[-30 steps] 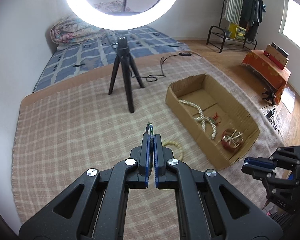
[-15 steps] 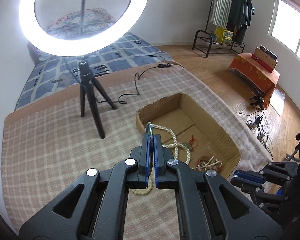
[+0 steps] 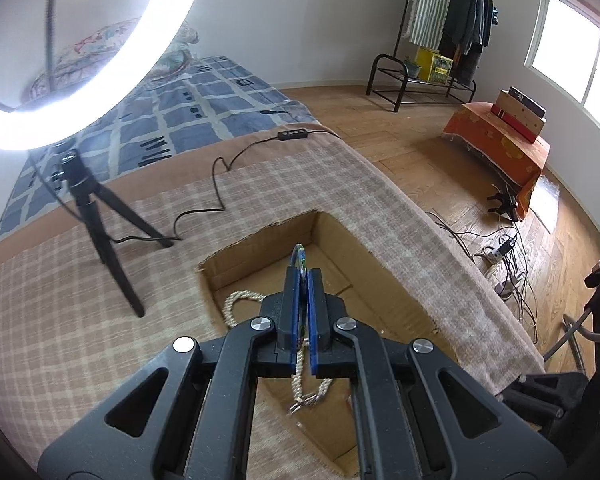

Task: Organize jewelry
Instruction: 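Lift and carry the earring with the right tool while the left tool carries the bangle over the box, then open the right tool to drop the earring while the left tool releases the bangle into the box, then move the left tool to the second pearl earring while the right tool approaches the yellow bead bracelet, then close the left tool on the pearl earring, then close the right tool on the yellow bead bracelet while the left tool holds the earring, then lift and carry the bracelet with the right tool while the left tool carries the earring over the box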

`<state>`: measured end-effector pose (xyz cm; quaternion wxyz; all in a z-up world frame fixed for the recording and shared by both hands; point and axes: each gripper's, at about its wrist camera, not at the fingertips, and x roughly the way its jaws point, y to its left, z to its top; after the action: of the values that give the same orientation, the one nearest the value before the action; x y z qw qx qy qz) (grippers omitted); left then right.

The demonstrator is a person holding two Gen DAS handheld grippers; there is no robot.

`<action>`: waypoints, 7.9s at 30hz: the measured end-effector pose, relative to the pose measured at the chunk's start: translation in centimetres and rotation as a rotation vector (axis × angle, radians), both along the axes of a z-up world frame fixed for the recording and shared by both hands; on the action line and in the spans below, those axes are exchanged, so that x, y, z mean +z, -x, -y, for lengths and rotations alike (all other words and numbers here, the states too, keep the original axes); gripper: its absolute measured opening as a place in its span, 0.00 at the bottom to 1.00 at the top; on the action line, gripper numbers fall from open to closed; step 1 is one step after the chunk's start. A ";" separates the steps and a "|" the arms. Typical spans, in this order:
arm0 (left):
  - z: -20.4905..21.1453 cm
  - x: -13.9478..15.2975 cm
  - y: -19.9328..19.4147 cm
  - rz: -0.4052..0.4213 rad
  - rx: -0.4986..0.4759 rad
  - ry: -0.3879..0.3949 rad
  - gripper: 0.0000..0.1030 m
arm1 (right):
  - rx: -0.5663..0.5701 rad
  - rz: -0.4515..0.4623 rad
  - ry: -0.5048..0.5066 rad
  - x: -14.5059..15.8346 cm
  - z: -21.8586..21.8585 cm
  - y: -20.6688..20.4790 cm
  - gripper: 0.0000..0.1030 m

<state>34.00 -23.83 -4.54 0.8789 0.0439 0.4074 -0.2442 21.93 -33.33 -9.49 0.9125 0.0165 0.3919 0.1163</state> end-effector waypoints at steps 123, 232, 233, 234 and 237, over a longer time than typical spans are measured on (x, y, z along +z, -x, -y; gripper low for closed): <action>-18.9 -15.3 5.4 -0.260 -0.091 -0.097 0.17 | 0.539 -0.234 0.356 -7.8 -18.8 -5.6 0.30; -3.0 -4.3 3.0 -0.040 -0.083 0.008 0.06 | 0.109 0.003 0.058 3.9 2.5 -1.3 0.05; -2.8 -4.5 2.9 -0.040 -0.081 0.006 0.06 | 0.108 -0.001 0.061 3.7 2.6 -1.4 0.05; -2.7 -4.6 2.8 -0.039 -0.079 0.001 0.06 | 0.108 -0.005 0.067 3.5 2.6 -1.5 0.05; -2.1 -5.0 2.5 -0.036 -0.072 -0.014 0.06 | 0.104 -0.019 0.071 2.9 2.9 -1.8 0.05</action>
<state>31.47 -21.73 -9.51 0.8616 0.0602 0.4231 -0.2737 23.73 -36.25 -6.62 0.9014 -0.0352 0.4047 0.1497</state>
